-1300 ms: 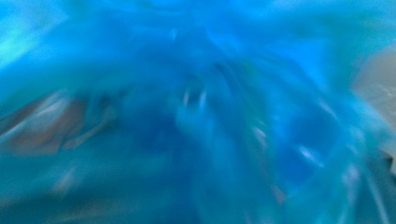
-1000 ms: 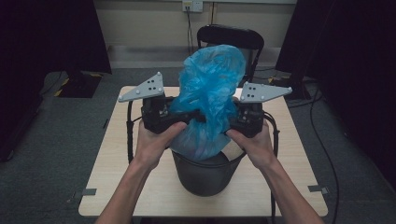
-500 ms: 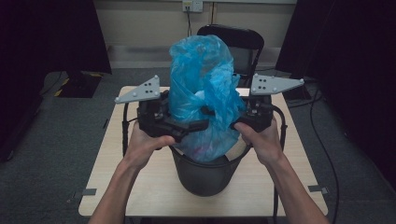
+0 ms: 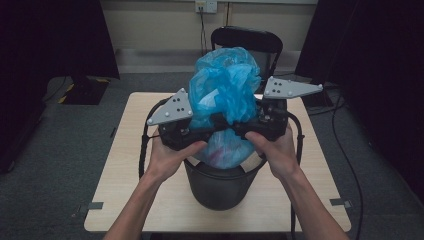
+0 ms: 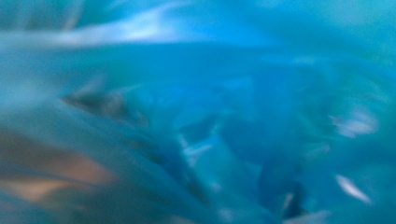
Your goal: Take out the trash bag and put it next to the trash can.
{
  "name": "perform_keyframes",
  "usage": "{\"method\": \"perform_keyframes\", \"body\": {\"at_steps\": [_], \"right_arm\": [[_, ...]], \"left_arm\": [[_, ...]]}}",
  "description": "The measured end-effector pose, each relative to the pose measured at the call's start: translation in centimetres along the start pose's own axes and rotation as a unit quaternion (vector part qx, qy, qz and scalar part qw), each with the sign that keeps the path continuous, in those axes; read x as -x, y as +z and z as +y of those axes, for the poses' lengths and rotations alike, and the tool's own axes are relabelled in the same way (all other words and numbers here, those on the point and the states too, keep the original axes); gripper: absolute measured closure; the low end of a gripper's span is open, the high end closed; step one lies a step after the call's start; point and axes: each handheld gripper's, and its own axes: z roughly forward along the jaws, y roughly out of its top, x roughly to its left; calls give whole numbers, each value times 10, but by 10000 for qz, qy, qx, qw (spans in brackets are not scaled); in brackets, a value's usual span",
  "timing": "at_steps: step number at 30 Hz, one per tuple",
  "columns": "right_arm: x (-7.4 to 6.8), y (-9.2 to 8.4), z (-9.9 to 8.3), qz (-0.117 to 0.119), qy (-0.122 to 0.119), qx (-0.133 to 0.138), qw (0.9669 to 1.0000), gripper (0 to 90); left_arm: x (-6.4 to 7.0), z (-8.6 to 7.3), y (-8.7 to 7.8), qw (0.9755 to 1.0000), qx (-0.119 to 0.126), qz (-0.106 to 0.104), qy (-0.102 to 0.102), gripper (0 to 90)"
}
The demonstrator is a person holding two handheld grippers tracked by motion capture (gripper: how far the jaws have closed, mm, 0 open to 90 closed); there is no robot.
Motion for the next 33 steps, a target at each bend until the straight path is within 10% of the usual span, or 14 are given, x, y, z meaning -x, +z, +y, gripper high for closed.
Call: {"method": "perform_keyframes", "body": {"at_steps": [9,33], "right_arm": [[3,-18,-4,-248,52,234,9994,217],[29,-65,-68,-932,383,120,9948,319]], "left_arm": [[-15,2,-17,9997,167,-3,-174,831],[-39,17,-60,9971,473,475,-349,829]]}}
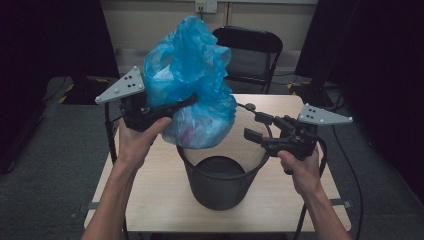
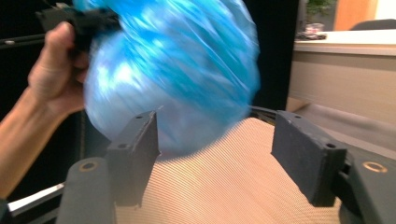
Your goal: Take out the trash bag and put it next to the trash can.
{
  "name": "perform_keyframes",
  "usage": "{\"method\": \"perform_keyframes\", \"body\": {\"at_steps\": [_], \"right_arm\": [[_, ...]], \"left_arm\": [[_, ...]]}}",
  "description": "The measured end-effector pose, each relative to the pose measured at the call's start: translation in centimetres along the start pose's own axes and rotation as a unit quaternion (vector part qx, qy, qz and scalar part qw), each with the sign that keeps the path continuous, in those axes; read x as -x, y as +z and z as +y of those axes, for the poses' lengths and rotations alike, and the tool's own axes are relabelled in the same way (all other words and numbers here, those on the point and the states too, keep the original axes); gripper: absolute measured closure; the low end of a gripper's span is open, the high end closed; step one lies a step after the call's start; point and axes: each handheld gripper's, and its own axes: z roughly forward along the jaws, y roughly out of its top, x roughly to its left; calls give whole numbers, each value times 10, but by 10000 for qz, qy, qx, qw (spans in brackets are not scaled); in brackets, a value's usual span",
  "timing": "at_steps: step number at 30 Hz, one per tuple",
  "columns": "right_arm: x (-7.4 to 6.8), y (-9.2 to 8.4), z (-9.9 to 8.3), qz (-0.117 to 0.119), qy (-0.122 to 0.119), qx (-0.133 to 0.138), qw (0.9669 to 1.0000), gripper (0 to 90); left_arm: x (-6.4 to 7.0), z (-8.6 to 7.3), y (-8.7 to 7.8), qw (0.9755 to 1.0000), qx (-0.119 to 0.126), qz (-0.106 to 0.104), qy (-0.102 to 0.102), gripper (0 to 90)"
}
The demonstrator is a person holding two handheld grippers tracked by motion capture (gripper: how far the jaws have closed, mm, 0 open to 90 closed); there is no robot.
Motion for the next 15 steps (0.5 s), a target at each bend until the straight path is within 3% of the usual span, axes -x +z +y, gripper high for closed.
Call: {"method": "perform_keyframes", "body": {"at_steps": [7,15], "right_arm": [[11,-18,-15,-311,88,-9,9995,321],[21,-30,-27,-473,202,-5,9987,325]], "left_arm": [[-10,5,-18,9996,144,258,-19,828],[-27,-1,-39,9978,289,557,-217,828]]}}
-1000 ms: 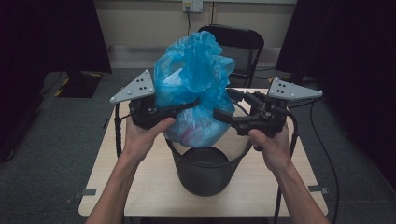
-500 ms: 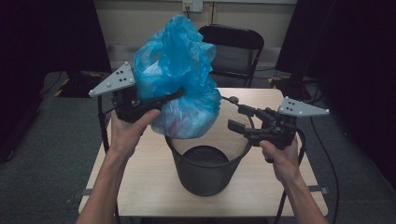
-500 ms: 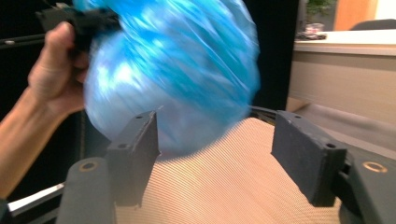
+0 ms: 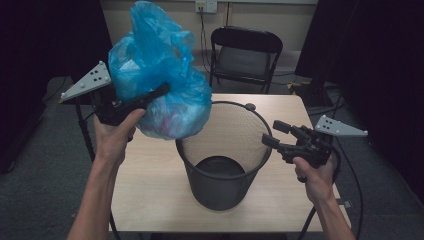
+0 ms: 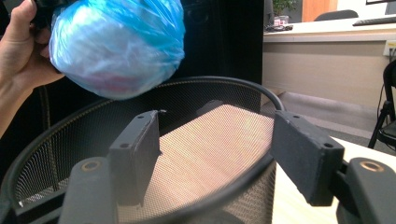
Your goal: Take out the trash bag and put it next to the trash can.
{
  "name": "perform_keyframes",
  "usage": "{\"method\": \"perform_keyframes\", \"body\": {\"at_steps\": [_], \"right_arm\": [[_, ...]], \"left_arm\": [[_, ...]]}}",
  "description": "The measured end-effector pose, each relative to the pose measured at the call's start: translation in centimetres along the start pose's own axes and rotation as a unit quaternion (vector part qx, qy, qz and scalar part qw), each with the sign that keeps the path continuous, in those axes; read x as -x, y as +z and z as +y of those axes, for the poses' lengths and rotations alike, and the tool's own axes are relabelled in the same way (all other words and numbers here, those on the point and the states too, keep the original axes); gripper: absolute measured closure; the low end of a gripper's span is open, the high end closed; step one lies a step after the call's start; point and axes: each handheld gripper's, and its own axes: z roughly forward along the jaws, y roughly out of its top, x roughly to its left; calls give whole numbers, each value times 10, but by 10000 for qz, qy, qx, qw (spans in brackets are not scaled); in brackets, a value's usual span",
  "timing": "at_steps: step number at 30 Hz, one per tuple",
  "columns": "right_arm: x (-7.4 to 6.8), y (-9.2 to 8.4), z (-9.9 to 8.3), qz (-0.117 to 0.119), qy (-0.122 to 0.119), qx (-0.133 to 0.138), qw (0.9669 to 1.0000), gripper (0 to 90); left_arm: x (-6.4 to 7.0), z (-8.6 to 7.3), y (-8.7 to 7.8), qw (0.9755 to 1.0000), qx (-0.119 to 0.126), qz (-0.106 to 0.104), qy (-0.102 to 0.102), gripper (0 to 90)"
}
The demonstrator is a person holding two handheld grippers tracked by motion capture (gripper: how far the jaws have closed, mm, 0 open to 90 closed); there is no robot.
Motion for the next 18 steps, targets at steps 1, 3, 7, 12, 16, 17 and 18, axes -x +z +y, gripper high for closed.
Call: {"method": "perform_keyframes", "body": {"at_steps": [1,3,7,12,16,17,18], "right_arm": [[1,-2,-2,-17,17,-5,10000,325],[3,-4,-5,-51,24,-19,10000,325],[6,-9,-10,-100,68,-10,9999,325],[9,-14,-15,-160,101,-25,9998,325],[12,-18,-20,-146,172,33,9997,322],[13,-20,-20,-154,184,62,9997,322],[13,-22,-21,-186,184,78,9996,323]], "left_arm": [[-2,0,-2,10000,5,19,-2,828],[-6,0,-6,10000,25,52,-24,828],[-12,2,-15,9998,35,191,-26,829],[-18,2,-25,9994,51,352,-24,829],[-24,-2,-27,9987,-24,510,-55,829],[-26,-5,-28,9985,-44,536,-76,829],[-27,-6,-28,9983,-67,568,-85,829]]}}
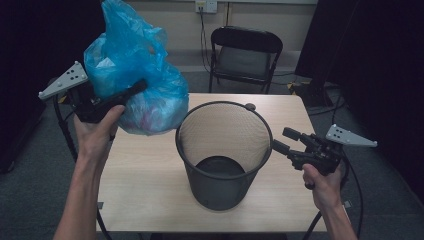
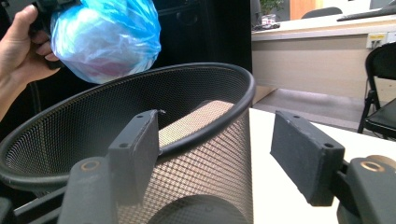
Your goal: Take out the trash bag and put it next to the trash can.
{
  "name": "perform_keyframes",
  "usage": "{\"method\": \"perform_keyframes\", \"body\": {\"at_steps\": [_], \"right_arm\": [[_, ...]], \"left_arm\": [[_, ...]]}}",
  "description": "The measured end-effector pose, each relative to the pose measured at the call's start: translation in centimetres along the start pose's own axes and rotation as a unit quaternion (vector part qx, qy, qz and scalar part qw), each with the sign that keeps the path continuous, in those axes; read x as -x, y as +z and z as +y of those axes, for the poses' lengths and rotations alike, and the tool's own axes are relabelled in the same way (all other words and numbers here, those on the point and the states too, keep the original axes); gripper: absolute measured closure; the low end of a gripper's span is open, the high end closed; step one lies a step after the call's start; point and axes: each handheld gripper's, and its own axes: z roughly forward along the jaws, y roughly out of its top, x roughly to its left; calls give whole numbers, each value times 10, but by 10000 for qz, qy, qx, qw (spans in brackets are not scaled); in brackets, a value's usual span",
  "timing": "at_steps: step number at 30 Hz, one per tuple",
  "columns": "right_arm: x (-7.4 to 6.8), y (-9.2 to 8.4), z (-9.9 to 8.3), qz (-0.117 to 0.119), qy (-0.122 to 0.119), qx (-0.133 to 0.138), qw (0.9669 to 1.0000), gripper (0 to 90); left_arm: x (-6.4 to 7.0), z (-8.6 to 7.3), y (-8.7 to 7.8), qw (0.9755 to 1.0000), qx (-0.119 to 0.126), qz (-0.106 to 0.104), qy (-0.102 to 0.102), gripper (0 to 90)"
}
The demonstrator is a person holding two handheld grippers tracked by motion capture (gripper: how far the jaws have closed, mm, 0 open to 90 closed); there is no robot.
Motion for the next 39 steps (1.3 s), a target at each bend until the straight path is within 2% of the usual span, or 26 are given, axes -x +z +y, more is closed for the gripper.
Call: {"method": "perform_keyframes", "body": {"at_steps": [10,16,20,22,25,28,32,34,35,39], "right_arm": [[8,-5,-16,-163,58,-199,9997,322],[12,4,-36,-160,169,-430,9988,315],[16,7,-47,-237,221,-617,9976,310],[19,7,-54,-384,178,-712,9966,301],[27,7,-67,-563,289,-840,9945,282],[35,7,-81,-752,305,-1012,9915,277],[44,9,-102,-908,352,-1278,9870,276],[48,12,-112,-1021,325,-1489,9830,275],[52,14,-117,-1155,280,-1590,9801,274],[61,15,-134,-1304,390,-1772,9747,267]], "left_arm": [[-13,-22,4,9995,-209,210,-101,830],[-23,-45,10,9985,-401,313,-199,830],[-28,-63,9,9974,-530,384,-292,830],[-30,-74,8,9966,-585,448,-372,830],[-34,-92,7,9952,-708,467,-491,830],[-37,-111,10,9923,-986,529,-538,830],[-41,-133,13,9896,-1150,577,-646,830],[-42,-143,12,9886,-1225,568,-661,828],[-42,-146,12,9882,-1250,568,-676,827],[-42,-167,11,9848,-1403,628,-810,824]]}}
